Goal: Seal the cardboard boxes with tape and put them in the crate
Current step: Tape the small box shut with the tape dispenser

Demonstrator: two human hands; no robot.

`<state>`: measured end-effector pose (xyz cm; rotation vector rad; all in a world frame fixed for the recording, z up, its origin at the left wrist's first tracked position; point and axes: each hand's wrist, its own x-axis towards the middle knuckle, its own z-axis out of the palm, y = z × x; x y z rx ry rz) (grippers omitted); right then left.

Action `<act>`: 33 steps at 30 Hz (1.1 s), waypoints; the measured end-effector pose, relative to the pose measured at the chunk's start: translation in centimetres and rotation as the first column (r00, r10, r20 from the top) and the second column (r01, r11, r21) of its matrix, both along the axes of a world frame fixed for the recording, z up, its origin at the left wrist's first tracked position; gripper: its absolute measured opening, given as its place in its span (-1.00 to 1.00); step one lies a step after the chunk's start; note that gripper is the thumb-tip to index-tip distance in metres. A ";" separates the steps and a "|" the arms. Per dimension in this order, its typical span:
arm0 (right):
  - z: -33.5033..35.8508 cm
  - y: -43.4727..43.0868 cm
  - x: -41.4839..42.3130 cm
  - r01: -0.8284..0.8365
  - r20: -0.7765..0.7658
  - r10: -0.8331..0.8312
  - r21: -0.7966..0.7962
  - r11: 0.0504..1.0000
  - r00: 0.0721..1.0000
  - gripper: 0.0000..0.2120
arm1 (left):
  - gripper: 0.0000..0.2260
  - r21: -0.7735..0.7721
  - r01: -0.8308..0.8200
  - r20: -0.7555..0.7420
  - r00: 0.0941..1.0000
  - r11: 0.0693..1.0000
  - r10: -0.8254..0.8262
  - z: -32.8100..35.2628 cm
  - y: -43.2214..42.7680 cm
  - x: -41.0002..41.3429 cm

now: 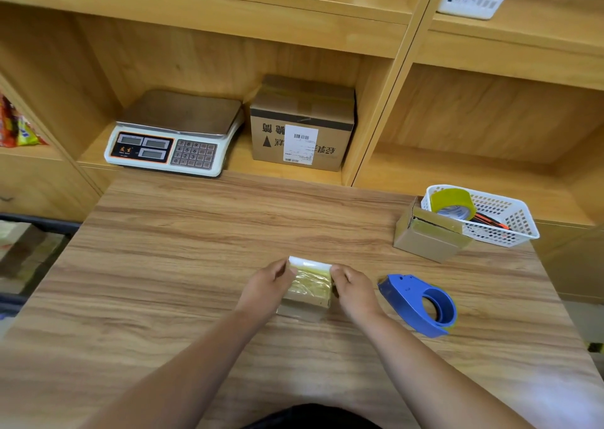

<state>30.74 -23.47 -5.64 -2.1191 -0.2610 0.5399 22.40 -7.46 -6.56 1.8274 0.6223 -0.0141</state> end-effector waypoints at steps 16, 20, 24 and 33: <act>-1.9 -0.2 -3.4 0.093 0.021 -0.096 0.116 0.989 0.995 -0.68 | -0.73 -0.131 -0.090 0.027 0.995 0.987 0.094 -1.7 -0.9 -2.6; -2.4 0.4 -2.8 0.036 -0.020 -0.037 -0.030 0.999 0.999 -0.82 | -0.87 0.067 -0.023 -0.108 0.994 0.997 0.030 -2.1 -0.8 -2.3; -2.9 0.9 -2.5 0.001 -0.004 -0.002 -0.090 0.996 1.000 -0.89 | -0.84 0.096 -0.021 -0.113 0.993 0.995 0.032 -2.4 -1.0 -2.1; -2.2 0.9 -2.1 0.072 -0.093 -0.077 -0.051 0.996 0.993 -0.93 | -0.81 0.122 -0.070 -0.101 0.991 0.990 0.082 -1.7 -1.4 -2.2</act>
